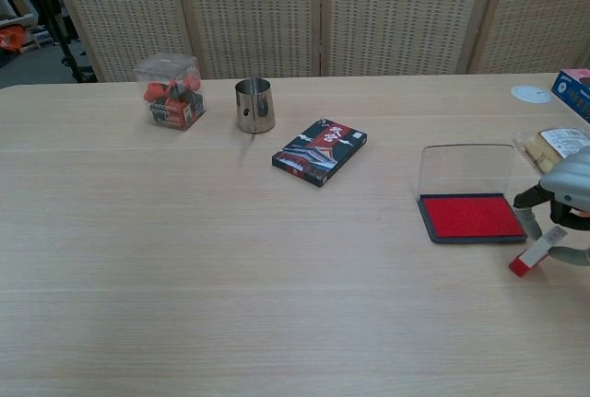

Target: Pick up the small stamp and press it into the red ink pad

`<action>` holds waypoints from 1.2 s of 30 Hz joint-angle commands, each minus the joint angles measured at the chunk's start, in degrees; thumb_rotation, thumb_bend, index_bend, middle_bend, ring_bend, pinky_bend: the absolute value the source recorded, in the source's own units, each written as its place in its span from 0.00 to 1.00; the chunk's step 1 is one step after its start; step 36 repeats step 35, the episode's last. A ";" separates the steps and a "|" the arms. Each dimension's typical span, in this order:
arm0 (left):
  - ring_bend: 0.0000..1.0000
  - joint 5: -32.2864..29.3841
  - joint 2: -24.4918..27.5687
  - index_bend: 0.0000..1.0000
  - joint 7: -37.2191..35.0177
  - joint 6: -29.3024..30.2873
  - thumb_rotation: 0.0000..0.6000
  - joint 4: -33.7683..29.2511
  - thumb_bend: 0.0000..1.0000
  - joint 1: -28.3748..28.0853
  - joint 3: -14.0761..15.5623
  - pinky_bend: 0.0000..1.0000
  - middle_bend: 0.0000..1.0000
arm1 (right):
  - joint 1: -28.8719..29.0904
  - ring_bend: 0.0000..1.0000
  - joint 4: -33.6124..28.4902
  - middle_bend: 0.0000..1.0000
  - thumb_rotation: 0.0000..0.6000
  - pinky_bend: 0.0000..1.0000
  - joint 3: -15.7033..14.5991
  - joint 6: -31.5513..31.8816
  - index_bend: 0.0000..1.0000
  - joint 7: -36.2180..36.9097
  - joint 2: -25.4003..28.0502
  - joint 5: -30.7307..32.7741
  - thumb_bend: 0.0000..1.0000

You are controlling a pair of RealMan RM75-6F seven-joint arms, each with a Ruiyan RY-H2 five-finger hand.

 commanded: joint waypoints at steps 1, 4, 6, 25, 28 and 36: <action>0.00 0.04 0.00 0.00 -0.02 0.06 1.00 -0.01 0.00 0.03 0.00 0.00 0.00 | -0.04 1.00 -0.03 0.95 1.00 1.00 -0.09 -0.09 0.50 0.03 0.02 -0.12 0.34; 0.00 0.19 0.03 0.00 -0.08 0.21 1.00 -0.06 0.00 0.09 0.04 0.00 0.00 | -0.10 1.00 -0.01 0.94 1.00 1.00 -0.16 -0.07 0.49 -0.05 0.03 -0.33 0.31; 0.00 0.26 0.07 0.00 -0.18 0.30 1.00 -0.07 0.00 0.14 0.05 0.00 0.00 | -0.19 1.00 -0.15 0.94 1.00 1.00 -0.12 0.07 0.48 0.05 0.07 -0.39 0.30; 0.00 1.16 0.61 0.00 -1.29 1.00 1.00 -0.45 0.00 0.47 0.24 0.00 0.00 | -2.86 1.00 -7.23 0.91 1.00 1.00 -0.15 7.22 0.40 -0.14 5.25 -3.18 0.26; 0.00 1.52 0.86 0.00 -1.86 1.29 1.00 -0.54 0.00 0.61 0.32 0.00 0.00 | -4.68 0.85 -11.08 0.74 1.00 0.97 -0.59 11.29 0.34 0.49 8.40 -4.55 0.25; 0.00 2.79 1.73 0.00 -3.33 2.10 1.00 -0.74 0.00 1.09 0.80 0.00 0.00 | -12.27 0.00 -16.83 0.00 1.00 0.06 -1.84 25.64 0.02 6.36 14.38 -7.45 0.00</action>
